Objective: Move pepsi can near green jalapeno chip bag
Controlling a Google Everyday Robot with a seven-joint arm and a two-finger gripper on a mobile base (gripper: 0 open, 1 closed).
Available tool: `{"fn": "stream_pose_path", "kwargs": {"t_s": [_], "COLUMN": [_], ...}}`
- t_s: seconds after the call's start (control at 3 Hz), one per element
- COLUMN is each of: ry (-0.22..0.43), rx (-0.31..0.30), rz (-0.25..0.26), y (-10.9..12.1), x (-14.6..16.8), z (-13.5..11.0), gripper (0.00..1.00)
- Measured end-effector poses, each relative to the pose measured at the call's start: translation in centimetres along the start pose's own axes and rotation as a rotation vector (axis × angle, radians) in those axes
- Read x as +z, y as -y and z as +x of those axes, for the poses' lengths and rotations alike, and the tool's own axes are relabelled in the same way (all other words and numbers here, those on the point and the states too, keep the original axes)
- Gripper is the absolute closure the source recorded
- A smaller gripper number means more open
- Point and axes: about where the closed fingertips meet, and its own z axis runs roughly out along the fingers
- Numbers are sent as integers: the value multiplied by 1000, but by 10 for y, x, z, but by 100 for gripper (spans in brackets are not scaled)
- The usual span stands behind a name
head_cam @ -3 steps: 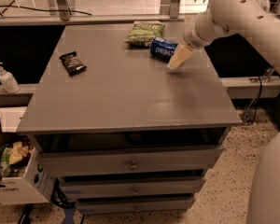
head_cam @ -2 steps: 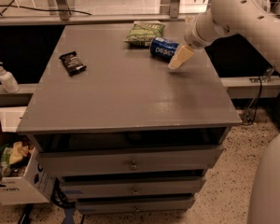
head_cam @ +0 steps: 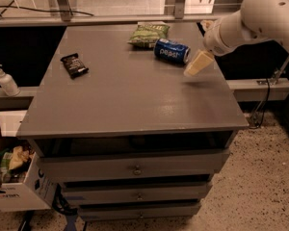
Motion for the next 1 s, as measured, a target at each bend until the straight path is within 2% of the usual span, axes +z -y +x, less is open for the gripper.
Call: {"fn": "stream_pose_path", "kwargs": {"t_s": [0.33,1.0], "ry": [25,48], "rx": [42,34], "rz": [11,0], "y": [-7,-9], "x": [-31,-29], "z": [26,24], "gripper": [0,0]}}
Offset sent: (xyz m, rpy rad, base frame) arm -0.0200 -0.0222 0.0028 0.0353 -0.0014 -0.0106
